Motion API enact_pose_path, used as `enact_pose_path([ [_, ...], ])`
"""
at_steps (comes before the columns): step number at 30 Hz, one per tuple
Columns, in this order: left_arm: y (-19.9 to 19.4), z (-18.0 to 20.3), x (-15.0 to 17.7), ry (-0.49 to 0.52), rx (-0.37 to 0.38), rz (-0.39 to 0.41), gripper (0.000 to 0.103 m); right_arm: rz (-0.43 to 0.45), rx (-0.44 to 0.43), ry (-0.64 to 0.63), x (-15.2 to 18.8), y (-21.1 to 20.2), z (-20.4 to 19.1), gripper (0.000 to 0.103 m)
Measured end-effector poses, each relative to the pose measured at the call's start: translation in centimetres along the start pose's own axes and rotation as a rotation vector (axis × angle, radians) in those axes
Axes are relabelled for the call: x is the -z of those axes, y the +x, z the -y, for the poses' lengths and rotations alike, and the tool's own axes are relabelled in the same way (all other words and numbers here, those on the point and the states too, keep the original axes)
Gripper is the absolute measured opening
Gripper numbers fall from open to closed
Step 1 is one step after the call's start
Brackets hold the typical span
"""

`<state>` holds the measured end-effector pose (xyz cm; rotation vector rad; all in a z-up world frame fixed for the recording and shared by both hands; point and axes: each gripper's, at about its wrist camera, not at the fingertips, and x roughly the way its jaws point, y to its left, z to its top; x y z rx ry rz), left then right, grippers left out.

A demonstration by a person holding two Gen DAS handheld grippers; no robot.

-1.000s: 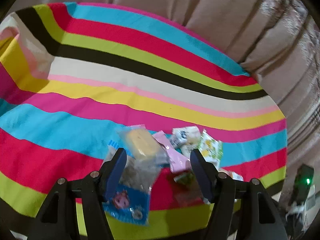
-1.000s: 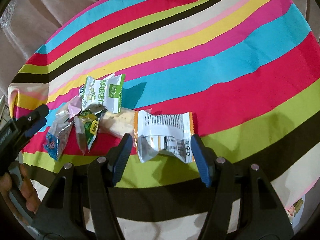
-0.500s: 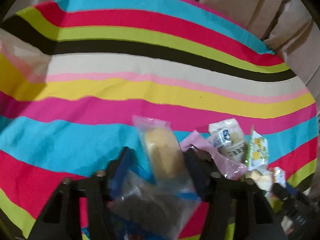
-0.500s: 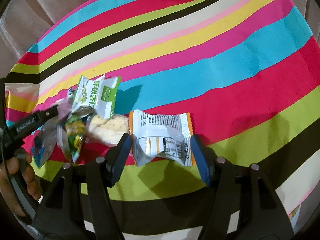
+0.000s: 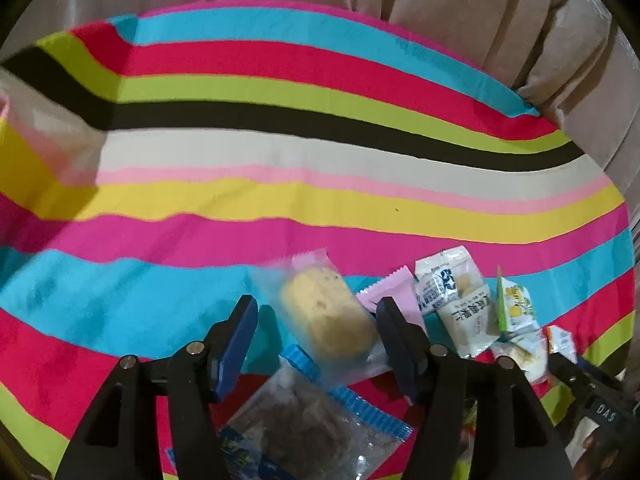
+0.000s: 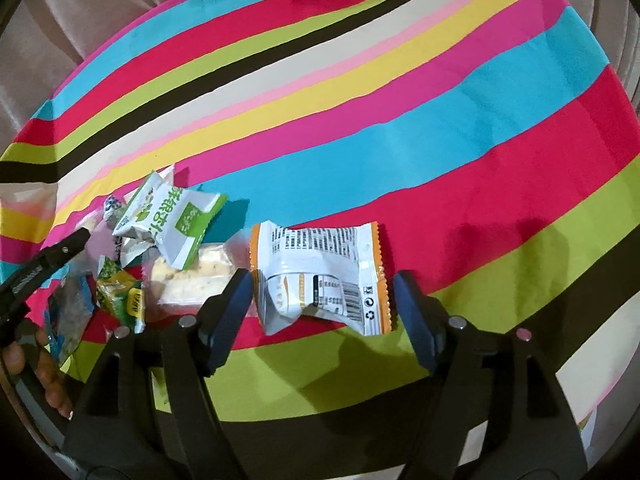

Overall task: Organize snacks
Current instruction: 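Grasp the clear bun packet with the left tool while the right tool grasps the white barcode packet, then carry both packets over the white box and open both tools to release them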

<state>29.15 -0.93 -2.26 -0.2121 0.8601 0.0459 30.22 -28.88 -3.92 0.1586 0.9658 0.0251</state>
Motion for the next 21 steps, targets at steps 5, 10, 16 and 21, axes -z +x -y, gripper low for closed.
enact_pose_path([
  [5,0.1,0.1,0.0,0.015,-0.01,-0.011,0.062,0.01,0.058,-0.008,-0.2,0.4,-0.3,0.075],
  [10,0.9,0.8,0.1,0.035,-0.003,-0.06,0.055,0.009,0.085,-0.016,-0.3,1.1,-0.7,0.081],
  [16,0.6,1.0,0.3,0.053,-0.003,-0.059,0.037,0.025,0.102,-0.037,-0.5,1.8,-1.7,0.061],
  [21,0.4,0.4,0.4,0.029,-0.002,-0.045,0.037,0.037,0.078,-0.029,0.1,1.8,-1.6,0.051],
])
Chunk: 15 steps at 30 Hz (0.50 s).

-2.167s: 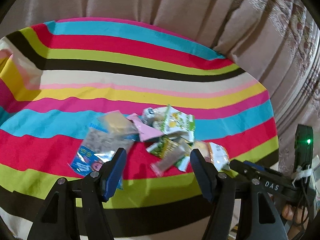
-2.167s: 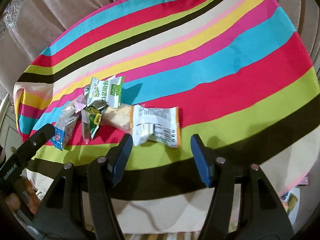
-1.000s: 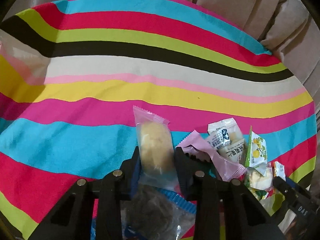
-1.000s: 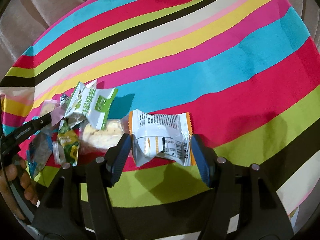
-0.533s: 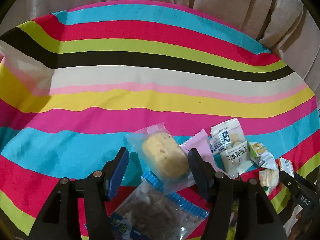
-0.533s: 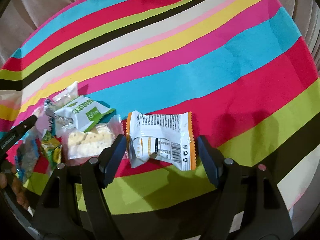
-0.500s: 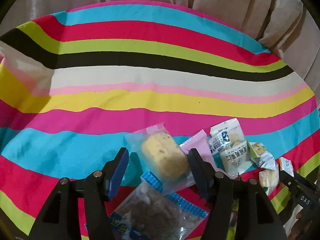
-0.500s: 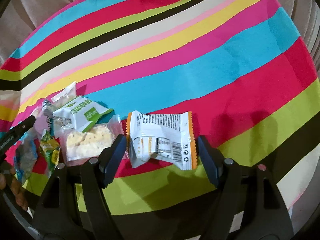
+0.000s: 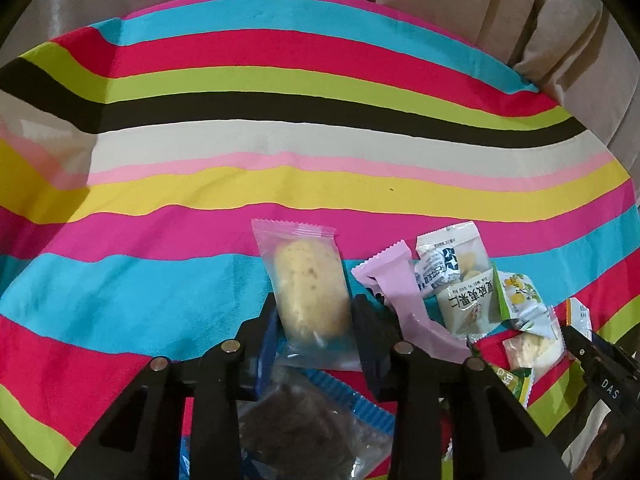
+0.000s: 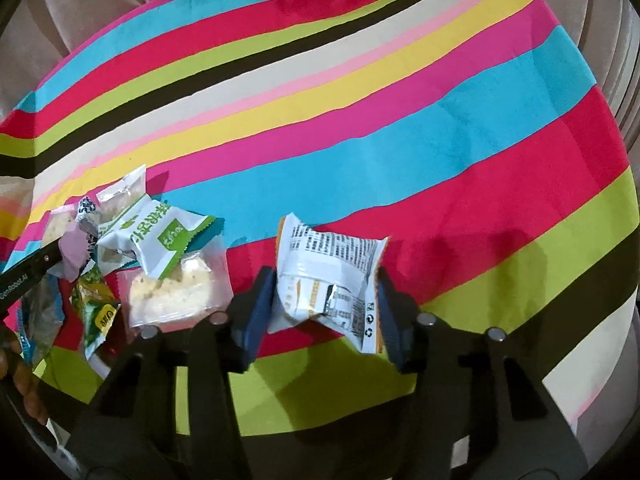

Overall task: Organize snacks
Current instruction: 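Carry both packets over the white box and open both tools to release them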

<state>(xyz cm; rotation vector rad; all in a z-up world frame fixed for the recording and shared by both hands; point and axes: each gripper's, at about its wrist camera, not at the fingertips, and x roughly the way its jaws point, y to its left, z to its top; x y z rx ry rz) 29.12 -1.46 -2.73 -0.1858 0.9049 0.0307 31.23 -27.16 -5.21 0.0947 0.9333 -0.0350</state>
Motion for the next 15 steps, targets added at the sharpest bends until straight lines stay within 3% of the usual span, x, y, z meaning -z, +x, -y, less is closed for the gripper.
enact_pose_path([
  [15,-5.4,-1.4,1.8,-0.037,0.007,0.118,0.036,0.064,-0.013,-0.002,1.9,-3.2,0.2,0.047],
])
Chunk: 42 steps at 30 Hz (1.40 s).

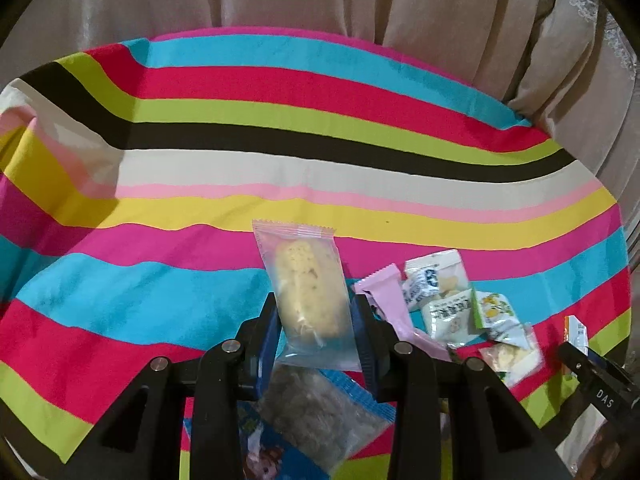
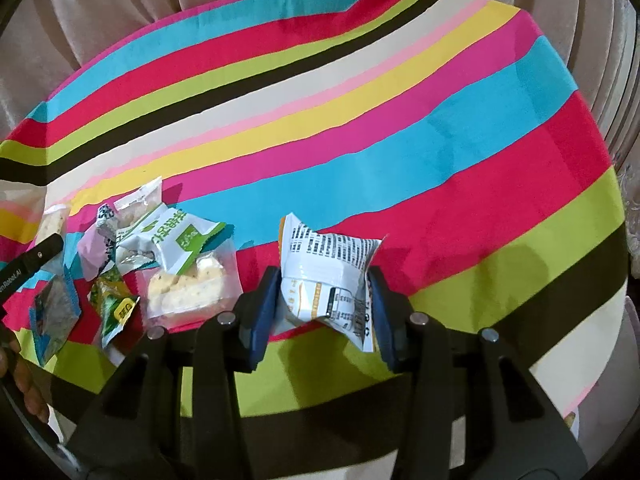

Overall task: Organize snacks
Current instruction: 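Carry both packets over the white box and open both tools to release them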

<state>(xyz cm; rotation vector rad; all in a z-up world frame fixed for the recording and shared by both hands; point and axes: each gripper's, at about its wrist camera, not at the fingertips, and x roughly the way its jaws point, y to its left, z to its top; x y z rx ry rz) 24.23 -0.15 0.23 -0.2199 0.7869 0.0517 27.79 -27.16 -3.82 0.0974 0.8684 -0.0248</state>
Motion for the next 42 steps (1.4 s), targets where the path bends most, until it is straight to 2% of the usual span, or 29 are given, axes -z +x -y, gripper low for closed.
enact_pose_path([
  [14,-4.2,2.6,2.3,-0.002,0.062,0.016,0.036,0.038,-0.013,-0.014,1.6,-6.0,2.4,0.047],
  [27,-7.4,9.6,5.5,0.1,0.198,-0.018,0.036,0.038,0.011,0.005,4.4,-10.3,7.1,0.047],
  [29,-7.8,11.0,5.8,0.126,0.222,-0.025,0.019,0.038,0.018,0.011,4.8,-10.8,7.8,0.047],
  [35,-8.4,14.5,7.0,0.198,0.293,-0.058,0.015,0.019,0.046,0.036,6.0,-12.0,10.5,0.047],
  [40,-8.8,13.6,7.4,0.135,0.338,-0.079,0.018,0.008,0.056,0.055,6.9,-12.4,12.3,0.047],
  [41,-8.7,12.9,7.4,0.106,0.331,-0.088,0.023,0.006,0.057,0.057,7.1,-12.5,12.6,0.047],
  [42,-8.5,12.1,7.4,0.072,0.321,-0.103,0.034,0.003,0.059,0.059,7.3,-12.6,13.0,0.047],
])
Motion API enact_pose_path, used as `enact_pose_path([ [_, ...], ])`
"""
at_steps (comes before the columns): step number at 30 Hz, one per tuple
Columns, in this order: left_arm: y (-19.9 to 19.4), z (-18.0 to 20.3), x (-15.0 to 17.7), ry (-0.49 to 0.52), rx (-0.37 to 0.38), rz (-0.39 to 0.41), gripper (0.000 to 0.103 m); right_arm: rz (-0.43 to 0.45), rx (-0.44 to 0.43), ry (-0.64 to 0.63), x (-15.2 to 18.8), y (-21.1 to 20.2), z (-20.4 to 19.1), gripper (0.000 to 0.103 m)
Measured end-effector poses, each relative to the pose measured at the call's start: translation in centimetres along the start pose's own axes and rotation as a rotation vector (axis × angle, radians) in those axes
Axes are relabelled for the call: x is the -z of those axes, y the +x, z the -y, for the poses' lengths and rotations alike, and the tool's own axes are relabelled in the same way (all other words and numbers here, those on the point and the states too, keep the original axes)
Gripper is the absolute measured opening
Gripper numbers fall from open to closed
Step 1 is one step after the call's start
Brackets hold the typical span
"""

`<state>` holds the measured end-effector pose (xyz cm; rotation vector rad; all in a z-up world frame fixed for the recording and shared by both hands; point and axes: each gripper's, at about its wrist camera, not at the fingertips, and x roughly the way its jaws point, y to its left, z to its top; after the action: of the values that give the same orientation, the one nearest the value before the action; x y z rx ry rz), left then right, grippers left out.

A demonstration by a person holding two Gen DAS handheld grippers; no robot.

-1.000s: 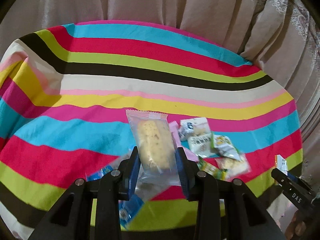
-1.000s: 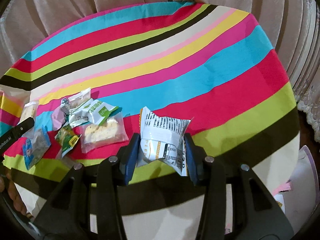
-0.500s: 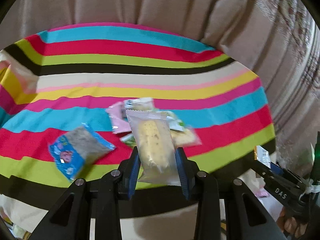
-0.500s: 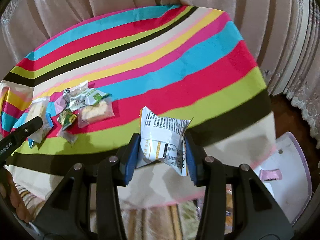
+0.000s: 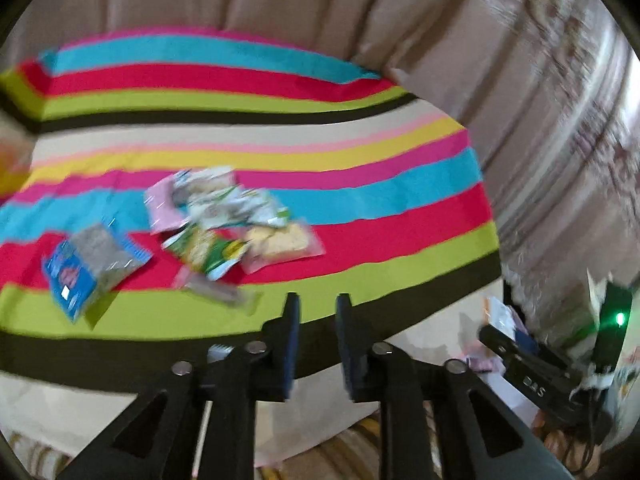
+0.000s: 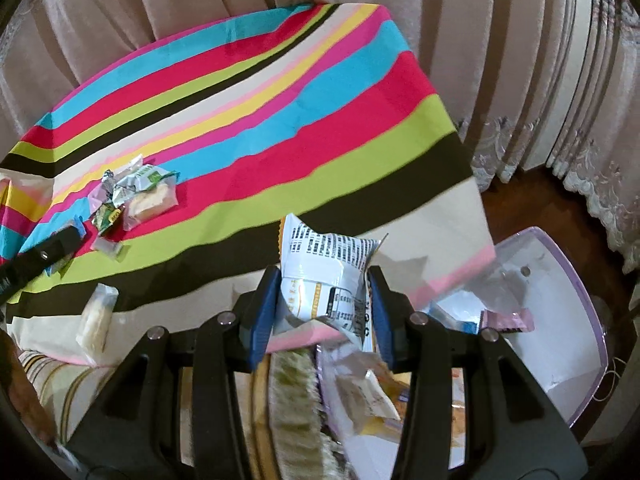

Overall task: Organize snacks
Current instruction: 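Carry both packets over the white box and open both tools to release them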

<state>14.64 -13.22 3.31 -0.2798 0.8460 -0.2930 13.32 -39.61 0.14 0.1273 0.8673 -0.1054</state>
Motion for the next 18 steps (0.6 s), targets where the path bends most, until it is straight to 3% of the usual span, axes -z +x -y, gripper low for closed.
enact_pose_path([
  [3,-0.4,-2.5,0.6,-0.095,-0.039,-0.023,0.058,-0.008,0.003,0.012,0.5,-0.3,1.2,0.047],
  [7,-0.3,-5.3,1.5,-0.18,-0.107,-0.087,0.058,-0.021,0.019,0.029,1.3,-0.6,3.4,0.047],
  [11,0.2,-6.6,1.6,-0.246,-0.116,-0.128,0.058,-0.037,0.041,0.051,2.1,-0.8,5.5,0.047],
  [14,0.5,-5.7,1.7,-0.206,-0.13,-0.15,0.058,-0.051,0.066,0.076,2.9,-1.0,7.5,0.047],
  [18,2.6,-2.2,2.2,-0.034,-0.165,-0.261,0.058,-0.065,0.109,0.102,3.7,-1.2,10.0,0.047],
])
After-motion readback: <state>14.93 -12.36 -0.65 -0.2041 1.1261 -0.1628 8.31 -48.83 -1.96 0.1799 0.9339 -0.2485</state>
